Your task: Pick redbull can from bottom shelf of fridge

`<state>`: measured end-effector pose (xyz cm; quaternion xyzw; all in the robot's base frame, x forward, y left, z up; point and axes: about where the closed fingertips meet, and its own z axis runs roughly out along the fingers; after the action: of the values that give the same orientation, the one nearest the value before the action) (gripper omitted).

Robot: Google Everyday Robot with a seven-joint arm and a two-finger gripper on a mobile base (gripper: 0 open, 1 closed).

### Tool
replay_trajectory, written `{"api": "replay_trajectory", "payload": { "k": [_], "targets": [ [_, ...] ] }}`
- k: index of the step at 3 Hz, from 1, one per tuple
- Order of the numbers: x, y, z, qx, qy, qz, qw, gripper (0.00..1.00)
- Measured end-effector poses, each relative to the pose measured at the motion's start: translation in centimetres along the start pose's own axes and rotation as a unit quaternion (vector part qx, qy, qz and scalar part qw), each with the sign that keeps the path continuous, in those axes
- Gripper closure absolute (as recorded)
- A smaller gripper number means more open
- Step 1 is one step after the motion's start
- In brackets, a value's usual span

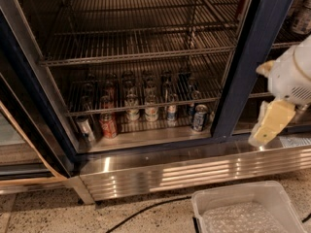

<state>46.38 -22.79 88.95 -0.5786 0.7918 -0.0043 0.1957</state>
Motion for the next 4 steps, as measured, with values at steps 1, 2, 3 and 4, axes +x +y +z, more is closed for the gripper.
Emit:
{"api": "replay_trajectory", "payload": {
  "k": [1, 2, 3, 4],
  "targets": [
    [1.3, 1.2, 6.8, -0.018, 0.000, -0.002, 0.9998, 0.00],
    [2.3, 2.9, 12.0, -0.034, 0.001, -0.011, 0.9993, 0.00],
    [3.5, 4.2, 15.7, -0.060, 0.013, -0.019, 0.9979, 0.00],
    [3.6, 4.5, 16.2, -0.056, 0.013, -0.021, 0.9981, 0.00]
  ]
}}
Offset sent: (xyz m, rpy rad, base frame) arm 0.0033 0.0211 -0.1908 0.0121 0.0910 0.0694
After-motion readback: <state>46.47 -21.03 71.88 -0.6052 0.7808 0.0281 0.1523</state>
